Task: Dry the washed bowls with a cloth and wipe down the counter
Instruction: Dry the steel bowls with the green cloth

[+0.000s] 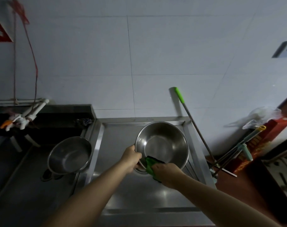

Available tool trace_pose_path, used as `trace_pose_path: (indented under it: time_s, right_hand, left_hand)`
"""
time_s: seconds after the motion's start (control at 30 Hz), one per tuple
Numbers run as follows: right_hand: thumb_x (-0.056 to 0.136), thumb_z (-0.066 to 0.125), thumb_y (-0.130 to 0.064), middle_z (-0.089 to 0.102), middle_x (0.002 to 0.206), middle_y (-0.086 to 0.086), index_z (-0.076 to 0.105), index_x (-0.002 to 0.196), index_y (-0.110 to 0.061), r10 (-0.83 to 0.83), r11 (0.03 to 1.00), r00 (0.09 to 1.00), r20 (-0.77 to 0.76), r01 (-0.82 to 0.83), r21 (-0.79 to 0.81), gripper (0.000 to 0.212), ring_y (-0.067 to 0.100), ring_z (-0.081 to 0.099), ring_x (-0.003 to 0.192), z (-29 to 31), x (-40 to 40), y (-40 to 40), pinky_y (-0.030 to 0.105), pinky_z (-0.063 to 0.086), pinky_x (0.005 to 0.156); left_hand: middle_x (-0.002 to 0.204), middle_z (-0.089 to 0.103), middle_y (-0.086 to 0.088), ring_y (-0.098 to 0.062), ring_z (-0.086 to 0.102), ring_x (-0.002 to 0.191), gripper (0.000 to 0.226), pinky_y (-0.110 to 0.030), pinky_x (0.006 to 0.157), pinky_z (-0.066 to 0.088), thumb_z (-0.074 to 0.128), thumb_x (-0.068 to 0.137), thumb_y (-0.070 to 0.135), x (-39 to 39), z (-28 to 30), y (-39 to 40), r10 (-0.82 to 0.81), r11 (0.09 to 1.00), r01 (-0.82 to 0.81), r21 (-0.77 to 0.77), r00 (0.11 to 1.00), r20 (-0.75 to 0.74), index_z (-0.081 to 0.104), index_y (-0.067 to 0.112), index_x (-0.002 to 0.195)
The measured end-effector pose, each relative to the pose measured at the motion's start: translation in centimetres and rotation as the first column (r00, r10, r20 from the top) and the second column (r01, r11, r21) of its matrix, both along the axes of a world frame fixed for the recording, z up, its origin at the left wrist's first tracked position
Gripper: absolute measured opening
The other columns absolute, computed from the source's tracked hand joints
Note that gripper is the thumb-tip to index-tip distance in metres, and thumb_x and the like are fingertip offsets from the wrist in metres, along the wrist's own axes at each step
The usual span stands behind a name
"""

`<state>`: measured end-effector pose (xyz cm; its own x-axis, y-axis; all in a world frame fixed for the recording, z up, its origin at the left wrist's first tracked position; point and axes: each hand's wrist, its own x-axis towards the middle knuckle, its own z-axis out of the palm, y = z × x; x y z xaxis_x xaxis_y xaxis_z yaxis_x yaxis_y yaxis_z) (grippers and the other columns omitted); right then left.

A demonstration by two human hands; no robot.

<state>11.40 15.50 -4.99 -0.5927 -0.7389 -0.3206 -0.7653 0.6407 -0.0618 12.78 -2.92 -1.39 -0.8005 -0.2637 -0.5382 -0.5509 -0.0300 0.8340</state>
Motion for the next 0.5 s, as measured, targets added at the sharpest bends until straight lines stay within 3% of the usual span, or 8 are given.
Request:
trace_pose_path:
  time_s: [0.07,0.23,0.3,0.33,0.37,0.4,0.47,0.5]
  right_hand:
    - [0.097,0.058,-0.018,0.065,0.108,0.005,0.053,0.124,-0.016,0.040,0.998,0.999,-0.021,-0.039,0.040,0.028,0.022,0.066,0.085,0.0,0.3,-0.1,0.031,0.051,0.063]
    - [0.099,0.056,-0.019,0.068,0.105,0.008,0.059,0.117,-0.011,0.026,0.999,0.999,-0.045,-0.025,0.032,0.020,0.025,0.068,0.088,-0.2,1.4,-0.3,0.040,0.059,0.076]
    - [0.101,0.053,-0.018,0.068,0.106,0.008,0.059,0.119,-0.011,0.027,1.000,0.997,-0.076,-0.027,0.001,0.020,0.027,0.069,0.089,-0.4,2.0,-0.8,0.042,0.059,0.077]
    - [0.101,0.053,-0.016,0.068,0.106,0.008,0.059,0.119,-0.013,0.033,0.999,0.996,-0.084,-0.033,-0.009,0.019,0.027,0.069,0.088,-0.6,2.1,-1.0,0.043,0.060,0.076]
    - [0.101,0.053,-0.014,0.069,0.105,0.007,0.059,0.119,-0.014,0.030,1.000,0.995,-0.100,-0.031,-0.002,0.020,0.027,0.070,0.088,-0.9,2.0,-1.1,0.042,0.060,0.074]
    - [0.099,0.054,-0.014,0.070,0.105,0.007,0.059,0.120,-0.014,0.015,1.000,0.992,-0.124,-0.014,0.011,0.021,0.026,0.070,0.087,-1.1,1.9,-1.2,0.042,0.060,0.073]
    - [0.097,0.057,-0.018,0.069,0.105,0.006,0.057,0.122,-0.014,-0.021,0.999,0.988,-0.153,0.025,0.024,0.026,0.025,0.069,0.086,-1.1,1.6,-1.1,0.041,0.060,0.073]
    - [0.096,0.059,-0.020,0.069,0.105,0.006,0.057,0.123,-0.014,-0.033,0.999,0.988,-0.153,0.037,0.025,0.028,0.024,0.069,0.085,-1.0,1.5,-1.0,0.040,0.059,0.074]
  left_hand:
    - [0.102,0.069,-0.021,-0.042,0.071,0.087,0.043,-0.059,0.067,0.060,0.045,0.087,-0.015,0.3,0.6,-1.1,-0.056,0.998,0.056,-0.003,0.998,0.020,0.061,0.018,0.109]
    - [0.103,0.068,-0.019,-0.036,0.072,0.087,0.042,-0.056,0.071,0.061,0.047,0.089,-0.012,1.1,1.0,-3.1,-0.114,0.993,0.115,-0.015,0.992,0.058,0.058,0.013,0.122]
    - [0.109,0.067,-0.016,-0.033,0.072,0.088,0.047,-0.053,0.073,0.062,0.050,0.092,-0.003,1.6,0.5,-3.5,-0.137,0.989,0.140,-0.048,0.989,0.063,0.051,0.017,0.135]
    - [0.119,0.065,-0.016,-0.032,0.071,0.095,0.054,-0.048,0.079,0.062,0.053,0.095,0.007,1.7,0.1,-3.7,-0.166,0.976,0.172,-0.136,0.984,0.059,0.040,0.022,0.146]
    - [0.135,0.056,-0.017,-0.034,0.067,0.110,0.067,-0.044,0.088,0.059,0.056,0.097,0.021,2.0,-0.4,-3.9,-0.223,0.921,0.231,-0.312,0.973,0.062,0.024,0.026,0.155]
    - [0.153,0.039,-0.016,-0.036,0.053,0.130,0.078,-0.041,0.100,0.051,0.055,0.098,0.035,2.2,-1.0,-4.1,-0.299,0.788,0.290,-0.543,0.951,0.075,0.007,0.027,0.159]
    - [0.166,0.011,-0.010,-0.034,0.014,0.152,0.078,-0.050,0.121,0.025,0.046,0.098,0.042,3.3,-2.1,-4.5,-0.527,0.385,0.242,-0.891,0.850,0.003,0.002,0.024,0.160]
    - [0.167,0.012,-0.007,-0.030,0.007,0.154,0.074,-0.053,0.123,0.016,0.044,0.095,0.037,3.7,-2.3,-4.7,-0.687,0.202,0.188,-0.961,0.727,-0.002,0.011,0.022,0.160]
